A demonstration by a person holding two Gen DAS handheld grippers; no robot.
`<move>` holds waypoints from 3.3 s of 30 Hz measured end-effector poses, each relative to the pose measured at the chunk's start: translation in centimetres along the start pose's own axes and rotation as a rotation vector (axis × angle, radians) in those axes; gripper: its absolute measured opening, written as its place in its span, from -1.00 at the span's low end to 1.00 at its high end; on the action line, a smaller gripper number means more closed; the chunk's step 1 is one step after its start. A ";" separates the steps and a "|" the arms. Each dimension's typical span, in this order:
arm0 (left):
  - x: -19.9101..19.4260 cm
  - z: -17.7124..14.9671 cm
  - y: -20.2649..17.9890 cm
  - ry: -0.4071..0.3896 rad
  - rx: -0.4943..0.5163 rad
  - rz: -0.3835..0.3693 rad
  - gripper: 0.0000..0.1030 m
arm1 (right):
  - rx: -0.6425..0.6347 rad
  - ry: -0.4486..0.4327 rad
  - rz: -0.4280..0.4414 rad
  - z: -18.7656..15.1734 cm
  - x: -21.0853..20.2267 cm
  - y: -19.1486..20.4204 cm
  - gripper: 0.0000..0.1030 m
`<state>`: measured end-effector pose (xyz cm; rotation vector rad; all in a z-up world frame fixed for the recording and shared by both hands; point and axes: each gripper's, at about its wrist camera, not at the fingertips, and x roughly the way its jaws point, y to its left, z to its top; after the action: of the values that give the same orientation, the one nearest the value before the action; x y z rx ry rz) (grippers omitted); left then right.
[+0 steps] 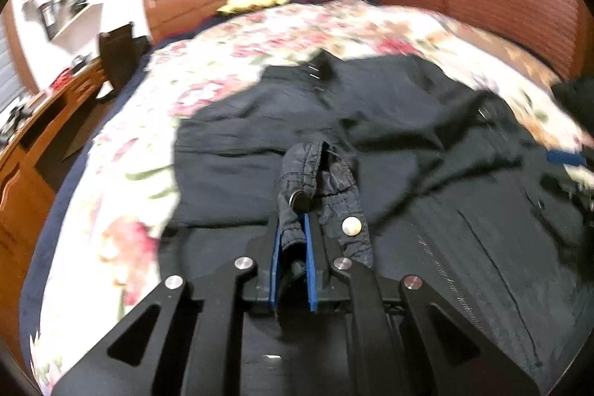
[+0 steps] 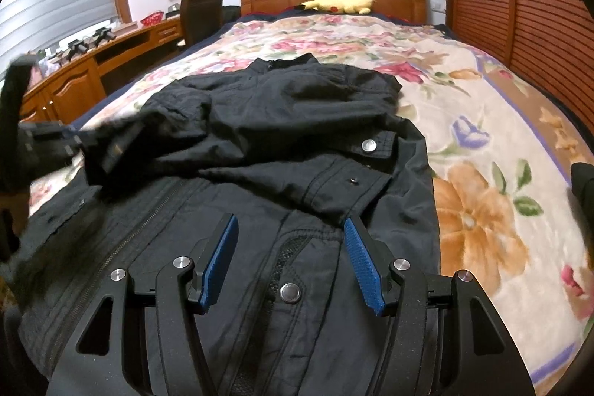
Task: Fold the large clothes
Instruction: 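Grasp the jacket front edge with the left tool and fold it inward, then open the left tool and withdraw it from the folded front edge, then move both tools down to the jacket hem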
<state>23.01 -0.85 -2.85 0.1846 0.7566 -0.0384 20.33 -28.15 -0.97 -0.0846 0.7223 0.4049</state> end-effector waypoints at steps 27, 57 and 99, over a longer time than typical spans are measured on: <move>-1.0 -3.8 7.7 -0.008 -0.155 -0.024 0.07 | -0.018 0.020 -0.016 -0.2 1.0 0.5 0.18; -6.6 -9.9 2.3 -0.058 -0.088 -0.088 0.08 | -0.037 -0.012 -0.028 -0.2 -0.7 0.7 0.18; -14.5 -21.0 8.2 -0.048 -0.182 0.009 0.09 | -0.113 -0.028 -0.174 -7.1 -12.4 0.9 0.18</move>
<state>-0.96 10.53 -6.64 0.0142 0.7072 0.0347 7.16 -32.97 1.87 -0.2460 0.6582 0.2794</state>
